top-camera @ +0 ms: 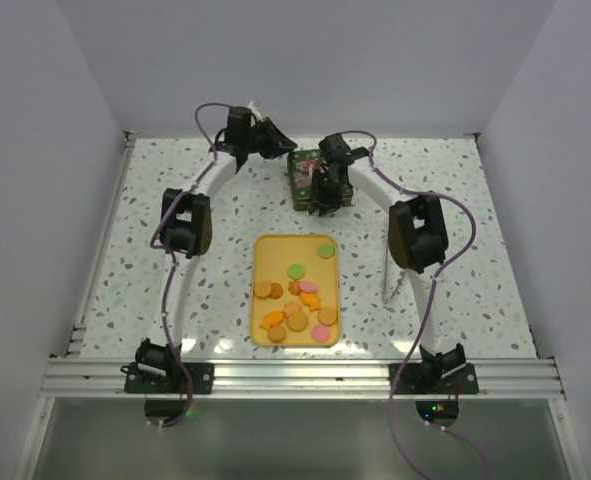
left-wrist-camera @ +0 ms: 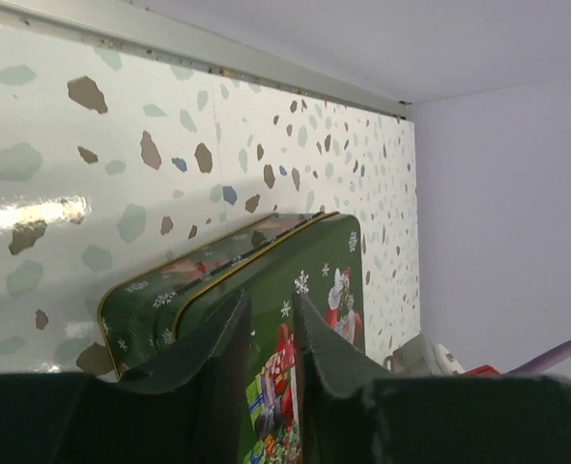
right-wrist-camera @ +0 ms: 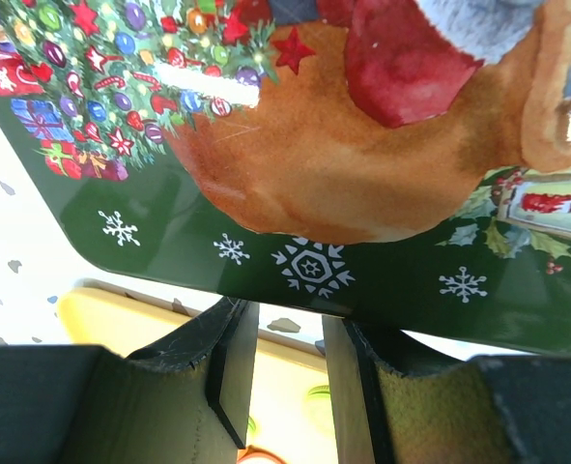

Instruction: Pack the cookies

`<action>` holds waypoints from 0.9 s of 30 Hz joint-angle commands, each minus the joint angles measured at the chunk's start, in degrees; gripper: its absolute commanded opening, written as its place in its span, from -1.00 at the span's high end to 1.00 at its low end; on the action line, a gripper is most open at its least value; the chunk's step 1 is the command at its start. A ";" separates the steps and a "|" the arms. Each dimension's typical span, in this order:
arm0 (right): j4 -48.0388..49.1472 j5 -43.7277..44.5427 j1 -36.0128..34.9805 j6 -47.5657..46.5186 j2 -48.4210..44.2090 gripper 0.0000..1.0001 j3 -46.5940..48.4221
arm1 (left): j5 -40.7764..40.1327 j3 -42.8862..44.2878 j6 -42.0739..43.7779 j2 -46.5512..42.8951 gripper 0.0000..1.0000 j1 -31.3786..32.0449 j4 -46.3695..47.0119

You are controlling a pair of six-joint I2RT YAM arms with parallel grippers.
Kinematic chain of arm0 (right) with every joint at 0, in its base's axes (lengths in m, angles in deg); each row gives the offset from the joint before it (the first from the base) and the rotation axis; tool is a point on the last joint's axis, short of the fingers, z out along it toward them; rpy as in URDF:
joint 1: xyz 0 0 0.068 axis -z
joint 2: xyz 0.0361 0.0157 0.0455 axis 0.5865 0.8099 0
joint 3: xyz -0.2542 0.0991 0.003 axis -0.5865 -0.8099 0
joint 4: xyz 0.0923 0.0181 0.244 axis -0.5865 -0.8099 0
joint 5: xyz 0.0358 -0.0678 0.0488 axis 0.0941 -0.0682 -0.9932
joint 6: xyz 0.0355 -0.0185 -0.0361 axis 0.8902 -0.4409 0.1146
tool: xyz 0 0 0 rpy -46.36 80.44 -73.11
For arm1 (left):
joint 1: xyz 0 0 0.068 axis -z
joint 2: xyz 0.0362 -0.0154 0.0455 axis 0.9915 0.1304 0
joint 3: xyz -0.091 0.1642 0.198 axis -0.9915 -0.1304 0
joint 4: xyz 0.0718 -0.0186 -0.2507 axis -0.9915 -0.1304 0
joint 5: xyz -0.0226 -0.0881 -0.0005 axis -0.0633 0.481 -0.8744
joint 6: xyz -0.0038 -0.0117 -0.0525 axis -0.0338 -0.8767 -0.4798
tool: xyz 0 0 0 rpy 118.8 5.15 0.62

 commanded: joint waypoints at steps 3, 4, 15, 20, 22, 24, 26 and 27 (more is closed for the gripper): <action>0.44 0.16 0.26 0.33 -0.70 0.28 2.60 | 2.27 -0.03 -5.01 -4.74 0.09 -2.64 10.64; 0.53 0.16 0.26 0.34 -0.88 0.28 2.60 | 2.54 -0.47 -5.19 -5.88 -0.03 -2.99 11.69; 2.29 0.77 0.34 -0.19 -7.20 0.26 -0.03 | 0.87 -8.73 -1.59 -17.04 -0.53 -7.64 8.37; 2.20 1.21 0.34 -0.89 -10.54 0.24 -0.04 | 0.00 -12.15 0.34 -20.30 -0.55 -8.88 6.10; 1.50 1.56 0.34 -1.86 -12.64 0.21 -0.21 | -0.27 -13.03 2.18 -22.06 -0.55 -9.49 3.98; 1.32 1.74 0.26 -3.08 -14.67 0.17 -1.08 | -1.06 -14.53 4.20 -24.68 -0.55 -9.84 1.96; 1.93 1.82 0.34 -4.32 -19.23 0.12 -3.63 | -2.63 -18.02 8.16 -27.24 -0.55 -10.55 -1.03; 2.81 2.00 0.26 -5.37 -21.42 0.10 -4.94 | -3.25 -19.70 9.21 -30.29 -0.56 -10.98 -1.74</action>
